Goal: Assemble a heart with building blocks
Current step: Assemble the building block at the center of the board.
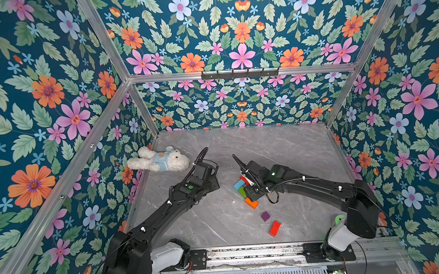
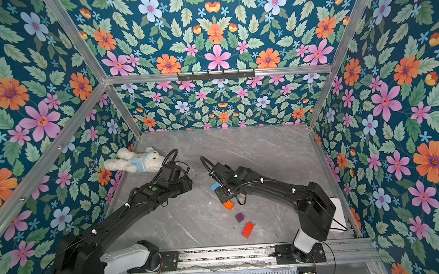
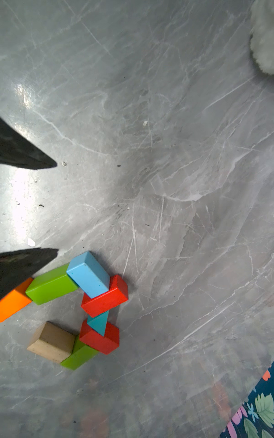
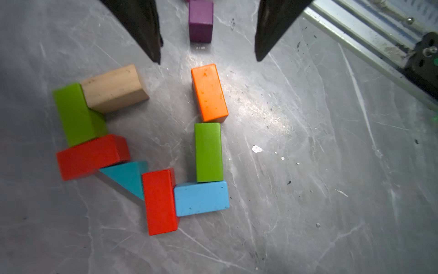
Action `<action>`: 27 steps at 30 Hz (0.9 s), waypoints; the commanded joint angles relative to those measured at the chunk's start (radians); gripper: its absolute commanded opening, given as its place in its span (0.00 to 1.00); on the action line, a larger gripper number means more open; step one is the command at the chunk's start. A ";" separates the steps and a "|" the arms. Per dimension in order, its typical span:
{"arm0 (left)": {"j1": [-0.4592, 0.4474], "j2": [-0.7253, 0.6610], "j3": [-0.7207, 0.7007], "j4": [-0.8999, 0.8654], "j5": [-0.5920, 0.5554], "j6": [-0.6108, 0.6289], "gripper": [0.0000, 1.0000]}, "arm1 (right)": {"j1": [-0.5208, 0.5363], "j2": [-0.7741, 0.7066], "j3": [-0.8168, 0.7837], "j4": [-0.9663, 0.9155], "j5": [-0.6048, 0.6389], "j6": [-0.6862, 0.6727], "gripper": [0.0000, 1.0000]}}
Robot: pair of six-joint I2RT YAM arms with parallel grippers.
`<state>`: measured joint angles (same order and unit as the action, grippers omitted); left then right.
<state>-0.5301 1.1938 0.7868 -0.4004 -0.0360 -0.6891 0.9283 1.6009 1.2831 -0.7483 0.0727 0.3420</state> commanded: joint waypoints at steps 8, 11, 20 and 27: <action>-0.105 0.074 0.000 0.002 0.036 0.025 0.53 | 0.020 -0.048 -0.088 -0.022 -0.004 0.116 0.68; -0.103 0.073 -0.028 0.022 0.030 -0.011 0.52 | 0.020 0.020 -0.087 0.004 -0.053 0.085 0.69; -0.100 0.038 -0.061 0.020 0.007 -0.033 0.53 | 0.003 0.251 -0.012 -0.004 -0.041 -0.010 0.63; -0.096 0.030 -0.073 0.020 0.001 -0.031 0.53 | -0.004 0.266 -0.014 0.010 -0.033 -0.018 0.50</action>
<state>-0.6285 1.2259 0.7139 -0.3862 -0.0143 -0.7105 0.9272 1.8599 1.2652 -0.7349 0.0277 0.3367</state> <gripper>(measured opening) 0.527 0.508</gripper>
